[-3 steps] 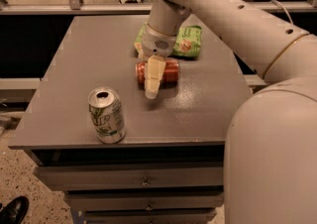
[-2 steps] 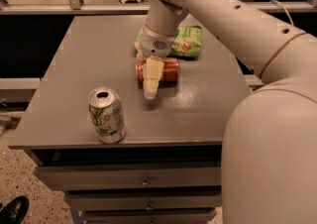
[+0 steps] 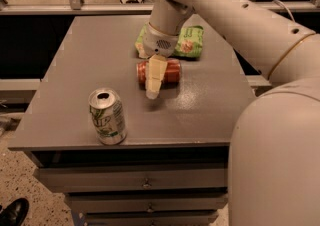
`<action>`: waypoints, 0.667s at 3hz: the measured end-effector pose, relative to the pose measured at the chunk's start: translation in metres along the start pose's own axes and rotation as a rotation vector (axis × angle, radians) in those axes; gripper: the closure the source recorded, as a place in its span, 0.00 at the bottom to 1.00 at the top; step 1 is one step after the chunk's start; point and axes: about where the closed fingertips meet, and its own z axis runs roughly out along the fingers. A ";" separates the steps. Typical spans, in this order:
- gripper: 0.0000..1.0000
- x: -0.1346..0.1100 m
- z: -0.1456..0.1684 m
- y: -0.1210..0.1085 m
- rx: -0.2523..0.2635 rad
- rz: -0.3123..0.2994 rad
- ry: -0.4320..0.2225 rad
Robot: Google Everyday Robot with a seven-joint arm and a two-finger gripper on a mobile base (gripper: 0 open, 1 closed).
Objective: Knock coke can over
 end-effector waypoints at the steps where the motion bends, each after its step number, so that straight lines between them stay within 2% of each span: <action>1: 0.00 0.007 -0.014 0.000 0.042 0.026 -0.027; 2: 0.00 0.031 -0.056 0.014 0.175 0.122 -0.135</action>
Offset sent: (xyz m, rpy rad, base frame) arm -0.0023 -0.1004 0.0670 0.2044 -0.1701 -0.3282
